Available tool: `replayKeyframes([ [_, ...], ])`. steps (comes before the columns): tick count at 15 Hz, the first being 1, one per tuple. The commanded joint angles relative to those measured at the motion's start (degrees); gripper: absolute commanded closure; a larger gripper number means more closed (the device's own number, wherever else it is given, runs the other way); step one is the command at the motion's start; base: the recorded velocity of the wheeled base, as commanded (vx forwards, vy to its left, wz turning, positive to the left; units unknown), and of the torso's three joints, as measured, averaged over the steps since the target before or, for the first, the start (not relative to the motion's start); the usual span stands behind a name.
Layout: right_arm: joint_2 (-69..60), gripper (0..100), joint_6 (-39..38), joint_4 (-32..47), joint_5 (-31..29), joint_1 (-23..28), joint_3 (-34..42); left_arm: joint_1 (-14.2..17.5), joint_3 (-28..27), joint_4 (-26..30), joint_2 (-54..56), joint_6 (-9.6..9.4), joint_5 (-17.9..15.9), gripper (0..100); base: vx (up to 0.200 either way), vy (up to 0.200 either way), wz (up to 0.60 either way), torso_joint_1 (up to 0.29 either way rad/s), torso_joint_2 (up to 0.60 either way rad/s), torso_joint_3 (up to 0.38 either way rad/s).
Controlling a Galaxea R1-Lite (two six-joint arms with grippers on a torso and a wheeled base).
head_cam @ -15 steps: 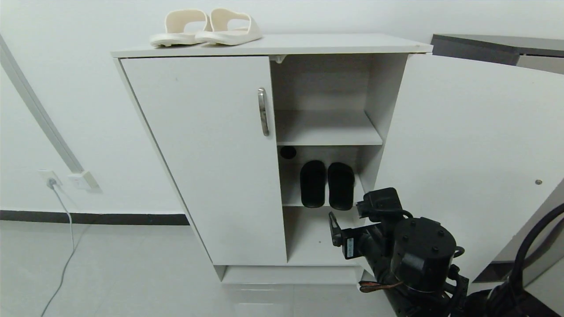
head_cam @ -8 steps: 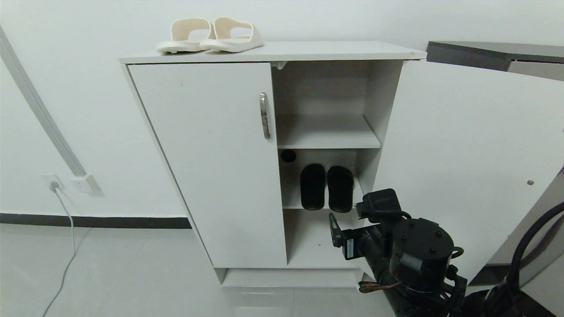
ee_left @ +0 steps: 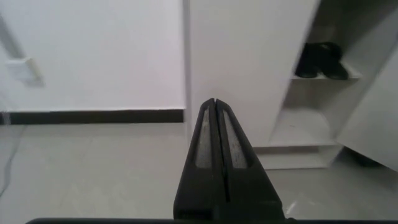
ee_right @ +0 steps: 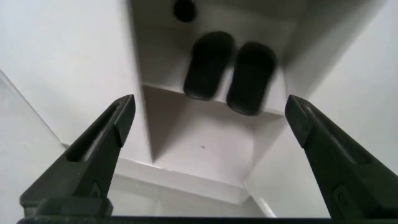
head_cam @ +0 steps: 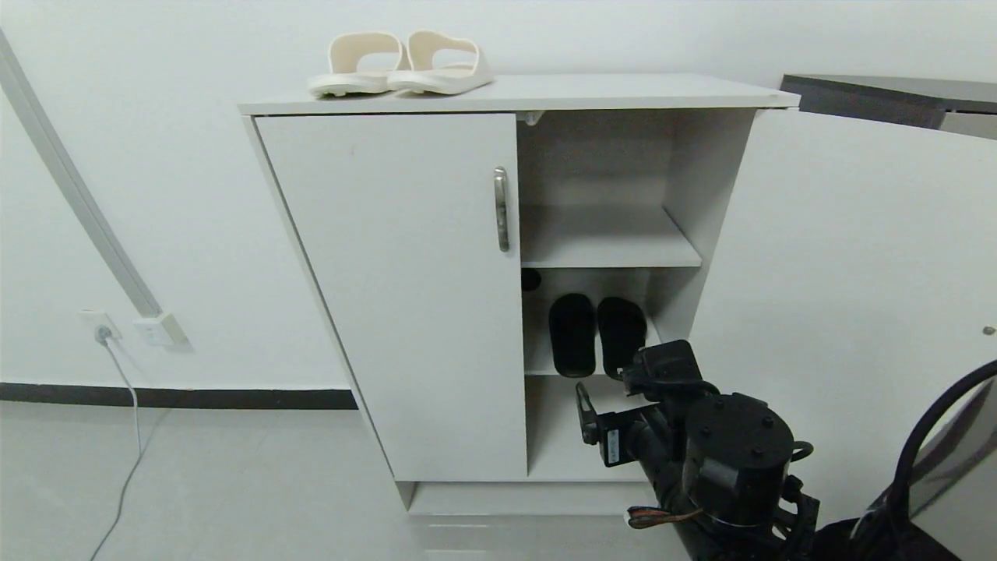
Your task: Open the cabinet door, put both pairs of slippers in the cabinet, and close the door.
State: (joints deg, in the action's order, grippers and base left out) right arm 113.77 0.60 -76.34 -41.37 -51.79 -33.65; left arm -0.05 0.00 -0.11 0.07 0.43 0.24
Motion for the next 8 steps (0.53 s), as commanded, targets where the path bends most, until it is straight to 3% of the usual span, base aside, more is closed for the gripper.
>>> replayKeyframes([
  [1, 0.2, 0, 0.0, 0.0, 0.0, 0.0, 0.0, 0.0, 0.0, -0.1, -0.1, 0.01, 0.0, 100, 0.0, 0.2, 0.0, 0.002, 0.0, 0.002],
  [8, 0.2, 0, 0.0, -0.1, 0.0, 0.0, 0.1, 0.0, 0.0, -0.1, -0.1, 0.1, 0.0, 100, 0.0, 0.2, 0.0, 0.003, 0.0, 0.005],
])
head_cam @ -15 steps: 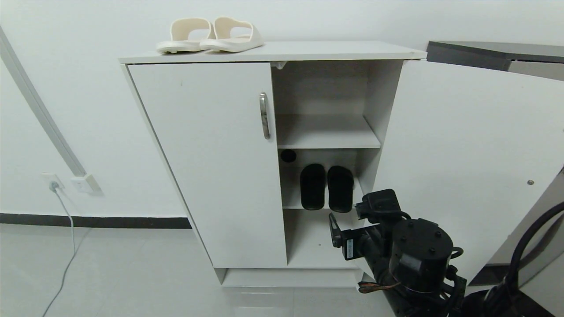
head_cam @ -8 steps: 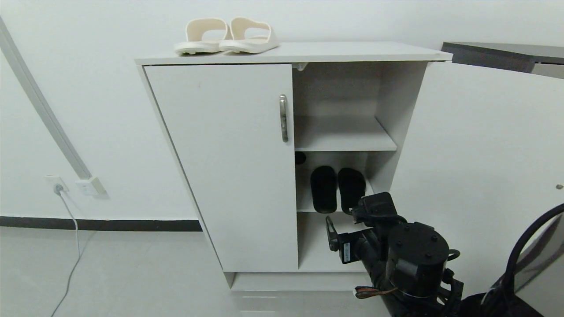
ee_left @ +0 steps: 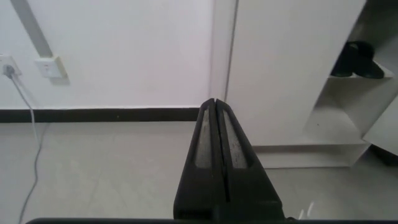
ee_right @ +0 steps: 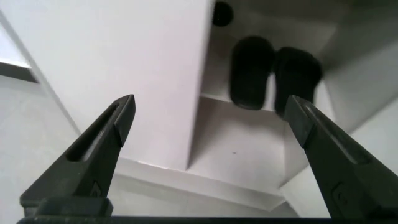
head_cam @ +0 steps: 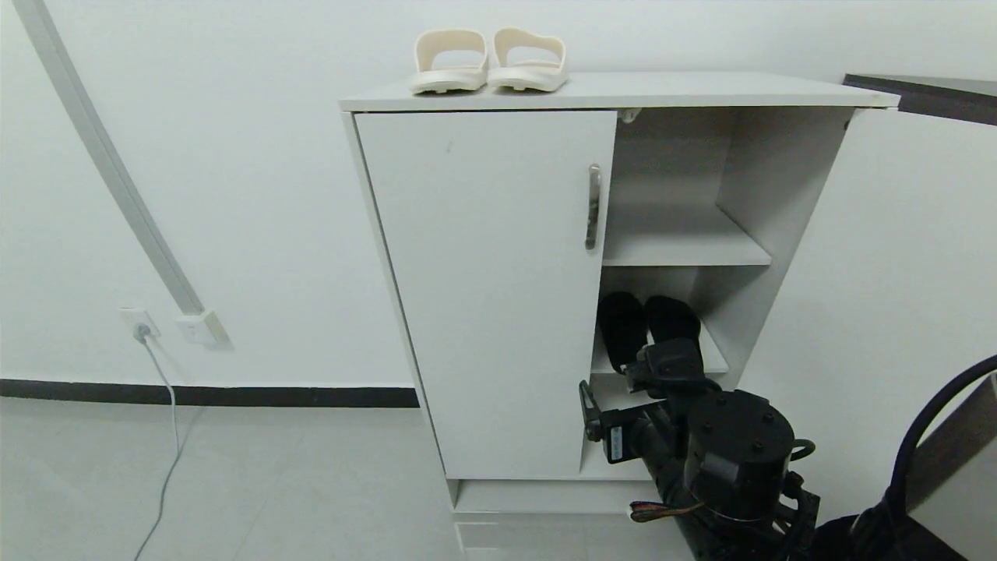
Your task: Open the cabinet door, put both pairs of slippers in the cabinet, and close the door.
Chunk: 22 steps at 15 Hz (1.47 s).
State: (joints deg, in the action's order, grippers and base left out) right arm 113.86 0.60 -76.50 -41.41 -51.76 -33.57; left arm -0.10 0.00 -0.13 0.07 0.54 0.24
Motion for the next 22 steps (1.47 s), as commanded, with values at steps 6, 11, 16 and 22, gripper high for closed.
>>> replayKeyframes([
  [6, 0.0, 0, 0.2, -3.1, 0.8, 1.0, 0.9, 0.0, 0.0, 0.0, -0.1, 0.08, 0.0, 100, 0.0, 0.133, 0.0, 0.003, 0.0, 0.001],
  [11, 0.5, 0, 0.5, -3.2, 2.1, 1.5, 1.6, 0.0, 0.0, 0.0, -0.1, 0.08, 0.0, 100, 0.0, 0.0, 0.0, 0.0, 0.0, 0.0],
  [16, 1.0, 0, 0.5, -3.2, 2.1, 1.6, 1.6, 0.0, 0.0, 0.0, -0.1, 0.08, 0.0, 100, 0.0, 0.0, 0.0, 0.0, 0.0, 0.0],
  [22, 1.3, 0, 0.5, -3.1, 2.1, 1.6, 1.5, 0.0, 0.0, 0.0, -0.1, 0.08, 0.0, 100, 0.0, 0.0, 0.0, 0.0, 0.0, 0.0],
])
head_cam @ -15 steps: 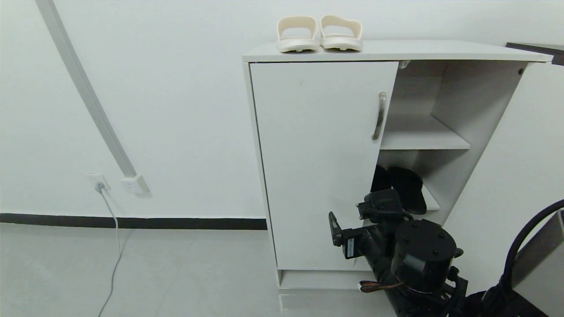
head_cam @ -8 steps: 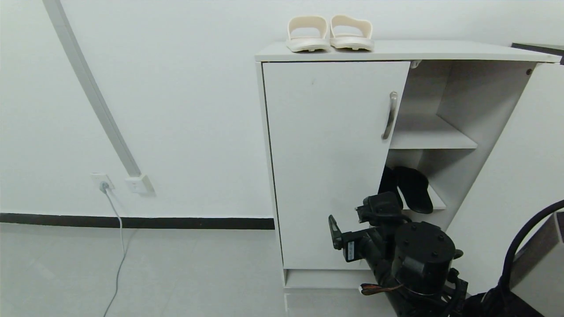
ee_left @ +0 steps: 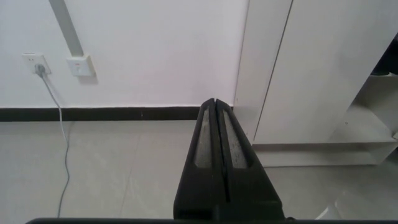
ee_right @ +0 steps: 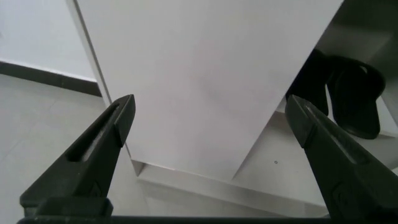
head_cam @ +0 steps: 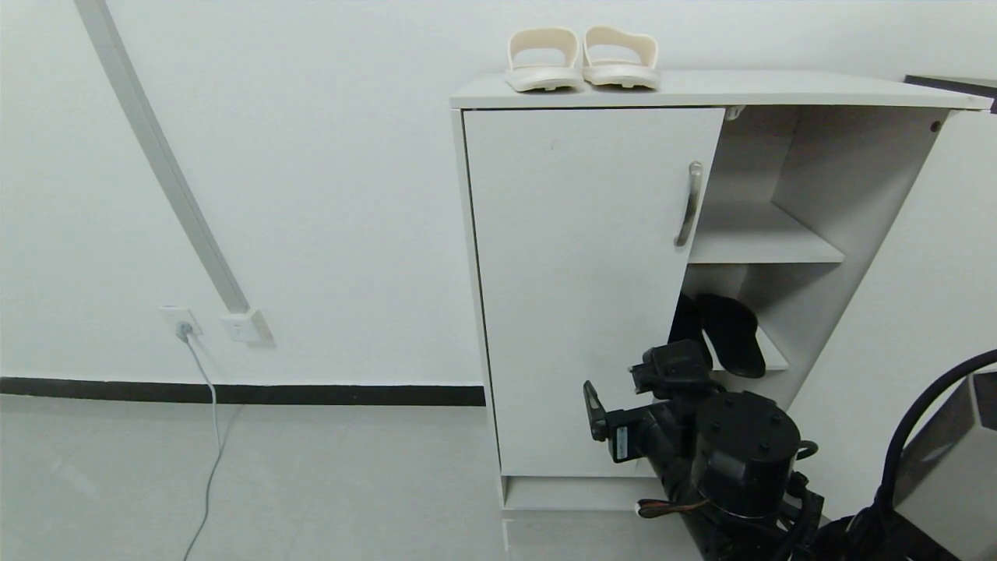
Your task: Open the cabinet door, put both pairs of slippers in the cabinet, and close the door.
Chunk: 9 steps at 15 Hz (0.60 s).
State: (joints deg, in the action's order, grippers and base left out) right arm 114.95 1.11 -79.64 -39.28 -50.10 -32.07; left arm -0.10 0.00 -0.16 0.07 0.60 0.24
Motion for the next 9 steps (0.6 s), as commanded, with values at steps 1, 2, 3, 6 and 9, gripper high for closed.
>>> replayKeyframes([
  [1, 0.2, 0, 0.0, 0.0, 0.0, -0.1, 0.1, 0.0, 0.0, 0.0, -0.1, 0.02, 0.0, 100, 0.0, 0.0, 0.0, 0.0, 0.0, 0.0],
  [2, 0.2, 0, 0.0, 0.0, 0.0, -0.1, 0.1, 0.0, 0.0, 0.0, -0.1, 0.02, 0.0, 100, 0.0, 0.0, 0.0, 0.0, 0.0, 0.0],
  [3, 0.3, 0, 0.0, 0.0, 0.0, -0.1, 0.1, 0.0, 0.0, 0.0, -0.1, 0.02, 0.0, 100, 0.0, 0.0, 0.0, 0.0, 0.0, 0.0],
  [6, 0.3, 0, 0.1, 0.0, 0.0, -0.1, 0.0, 0.0, 0.0, 0.0, -0.1, 0.02, 0.0, 100, 0.0, 0.0, 0.0, -0.003, -0.1, -0.104],
  [9, 0.3, 0, 0.1, 0.0, 0.0, -0.1, 0.0, 0.0, 0.0, 0.0, -0.1, 0.02, 0.0, 100, 0.0, 0.0, 0.0, 0.022, -0.23, -0.357],
])
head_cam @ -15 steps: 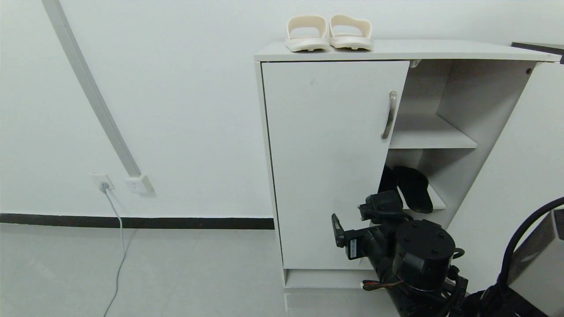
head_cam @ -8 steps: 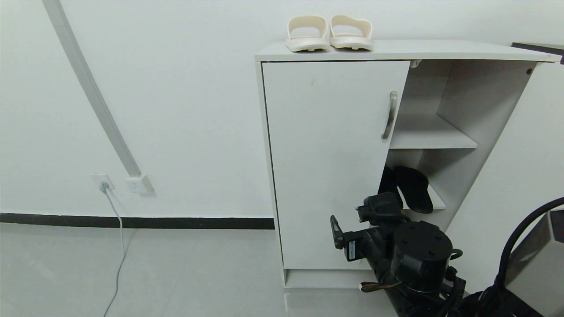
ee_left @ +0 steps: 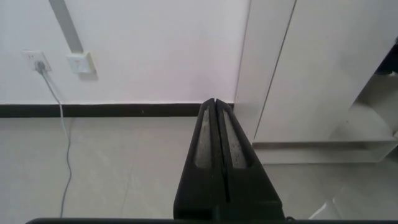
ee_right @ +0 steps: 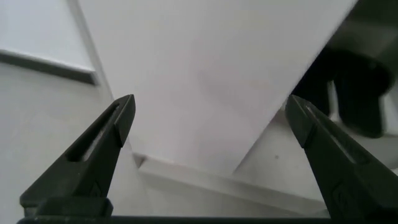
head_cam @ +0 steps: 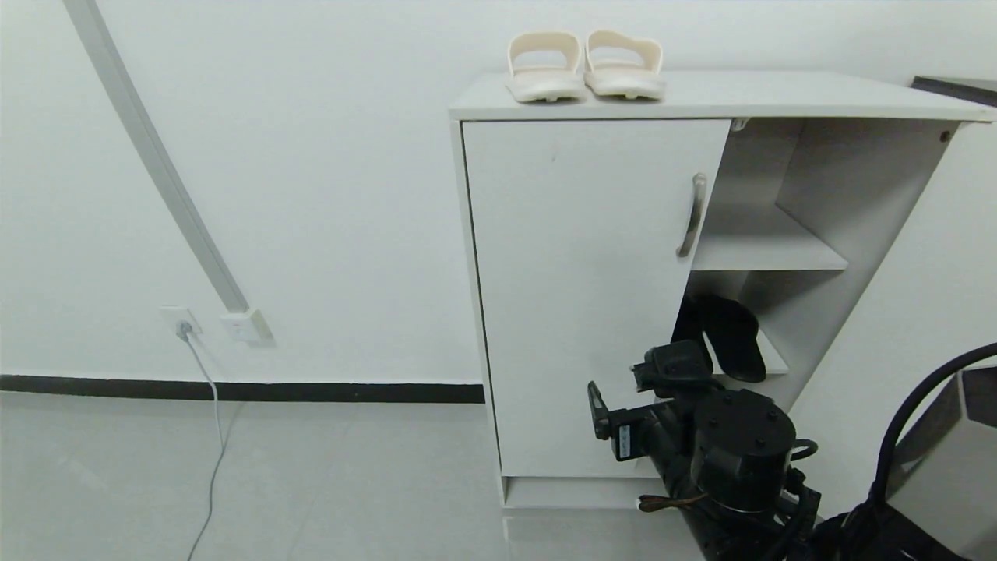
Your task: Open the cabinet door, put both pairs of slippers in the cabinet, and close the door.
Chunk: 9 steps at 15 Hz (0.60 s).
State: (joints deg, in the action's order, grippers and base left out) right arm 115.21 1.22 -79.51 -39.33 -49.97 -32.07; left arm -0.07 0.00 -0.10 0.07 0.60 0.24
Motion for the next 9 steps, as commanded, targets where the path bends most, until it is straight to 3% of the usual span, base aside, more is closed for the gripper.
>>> replayKeyframes([
  [1, 0.0, 0, 0.0, -0.1, 0.0, -0.2, 0.0, 0.0, 0.0, -0.1, -0.1, 0.02, 0.0, 100, 0.0, 0.0, 0.0, 0.041, -0.6, -0.378],
  [9, 0.0, 0, 0.0, -0.1, 0.0, -0.2, 0.0, 0.0, 0.0, -0.1, -0.1, 0.02, 0.0, 100, 0.0, 0.0, 0.0, 0.094, -0.48, -0.355],
])
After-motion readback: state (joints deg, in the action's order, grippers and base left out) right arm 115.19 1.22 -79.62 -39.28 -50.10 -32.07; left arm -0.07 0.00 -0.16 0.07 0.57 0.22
